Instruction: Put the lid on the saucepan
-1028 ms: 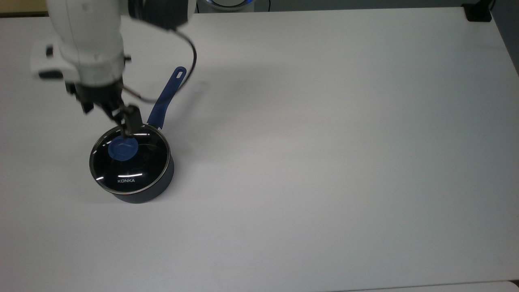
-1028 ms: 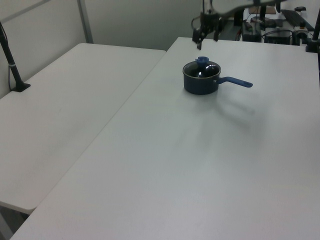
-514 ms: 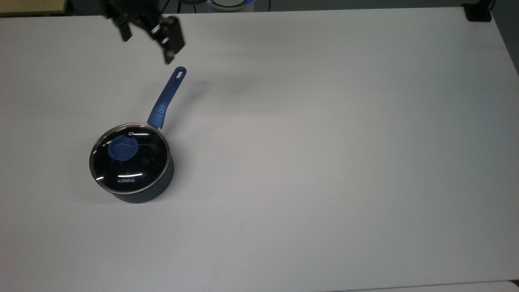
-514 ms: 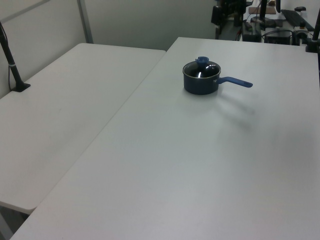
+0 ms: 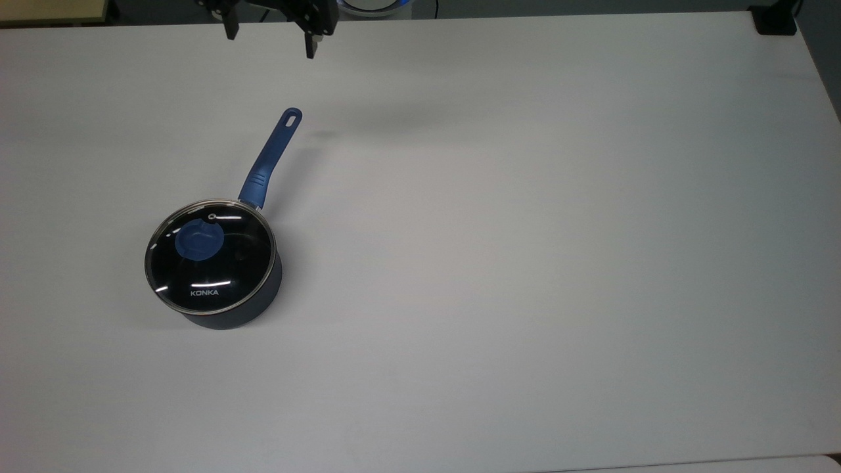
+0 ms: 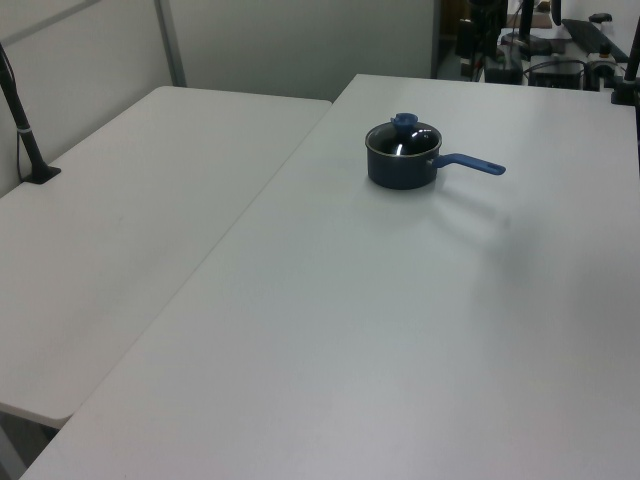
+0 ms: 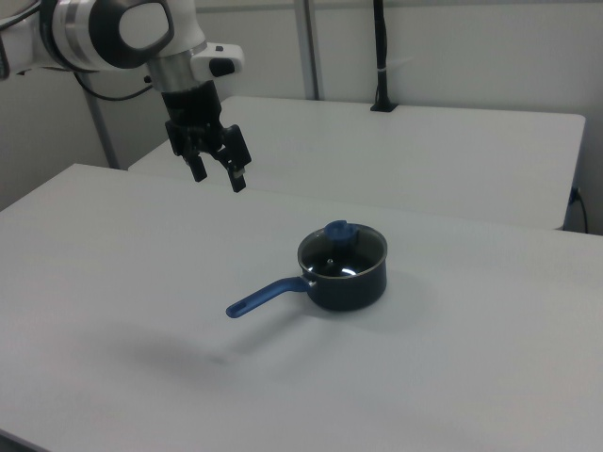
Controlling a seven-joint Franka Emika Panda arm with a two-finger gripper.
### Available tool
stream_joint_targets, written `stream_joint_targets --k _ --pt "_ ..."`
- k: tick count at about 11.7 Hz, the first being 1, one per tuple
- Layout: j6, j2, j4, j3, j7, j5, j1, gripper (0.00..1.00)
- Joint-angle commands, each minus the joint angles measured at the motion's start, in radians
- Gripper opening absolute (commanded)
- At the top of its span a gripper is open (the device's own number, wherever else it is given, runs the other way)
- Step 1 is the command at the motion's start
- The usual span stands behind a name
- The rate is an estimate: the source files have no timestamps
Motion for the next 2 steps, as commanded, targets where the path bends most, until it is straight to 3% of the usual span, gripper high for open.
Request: stream_joint_targets --k 1,2 --pt "0.016 -0.021 -0.02 -0.012 -0.066 0.001 0.004 1.0" --pt "0.016 -0.021 -0.02 -0.012 -0.066 0.001 0.004 1.0"
